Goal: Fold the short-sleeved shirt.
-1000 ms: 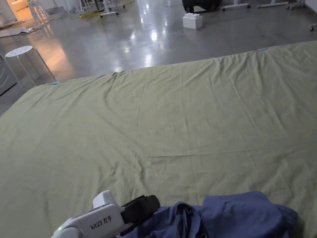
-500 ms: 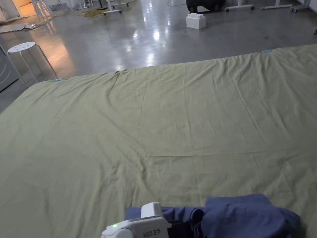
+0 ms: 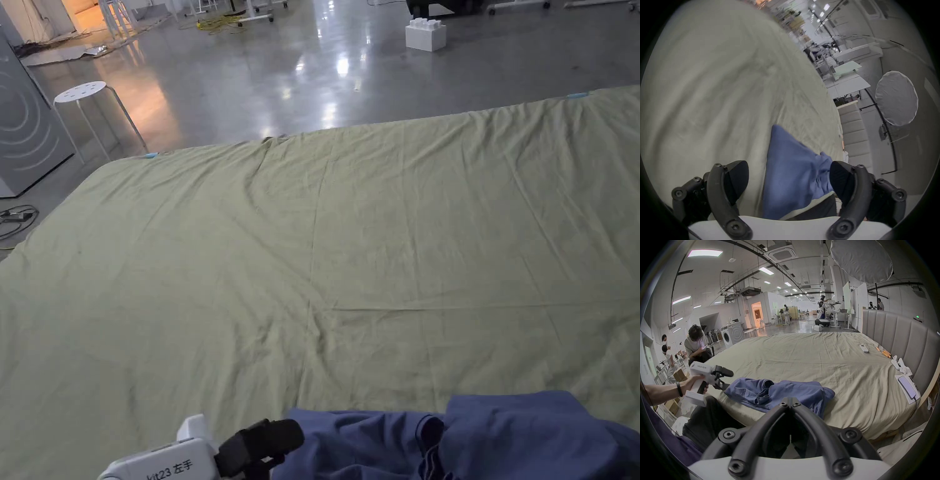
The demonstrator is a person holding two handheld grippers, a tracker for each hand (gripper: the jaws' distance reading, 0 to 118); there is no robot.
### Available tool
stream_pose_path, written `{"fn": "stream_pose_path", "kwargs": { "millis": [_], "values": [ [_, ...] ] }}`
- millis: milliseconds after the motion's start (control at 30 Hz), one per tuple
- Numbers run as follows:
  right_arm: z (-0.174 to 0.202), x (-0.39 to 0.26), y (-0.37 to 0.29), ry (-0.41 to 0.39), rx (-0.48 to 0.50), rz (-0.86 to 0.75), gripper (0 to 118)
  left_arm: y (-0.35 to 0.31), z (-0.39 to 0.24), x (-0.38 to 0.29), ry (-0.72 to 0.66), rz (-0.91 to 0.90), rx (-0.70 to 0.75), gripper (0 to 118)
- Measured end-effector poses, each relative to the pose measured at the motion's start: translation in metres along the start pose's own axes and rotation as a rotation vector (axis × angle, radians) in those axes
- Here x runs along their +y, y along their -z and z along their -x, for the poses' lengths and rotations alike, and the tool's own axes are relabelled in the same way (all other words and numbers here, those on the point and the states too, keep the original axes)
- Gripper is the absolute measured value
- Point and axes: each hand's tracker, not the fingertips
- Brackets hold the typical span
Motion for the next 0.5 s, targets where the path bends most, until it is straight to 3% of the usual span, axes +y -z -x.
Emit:
{"fn": "stream_pose_path", "kwargs": {
  "millis": [133, 167, 200, 233, 500],
  "values": [
    [-0.001, -0.001, -0.004, -0.002, -0.009, 0.008, 0, 0.023, -0.003, -0.011, -0.018, 0.022, -0.106, 82],
    [-0.002, -0.002, -0.004, -0.002, -0.019, 0.014, 0, 0.025, -0.005, -0.010, -0.026, 0.027, -0.095, 61],
    [-0.003, -0.003, -0.004, 0.000, -0.024, 0.016, 0, 0.028, -0.006, -0.010, -0.034, 0.051, -0.071, 22],
    [-0.003, -0.003, -0.004, 0.003, -0.028, 0.019, 0, 0.029, -0.006, -0.012, -0.028, 0.060, -0.035, 13],
    [0.004, -0.001, 0.001, -0.003, -0.003, 0.017, 0, -0.022, -0.006, -0.003, -0.011, -0.028, -0.026, 13]
  ]
}}
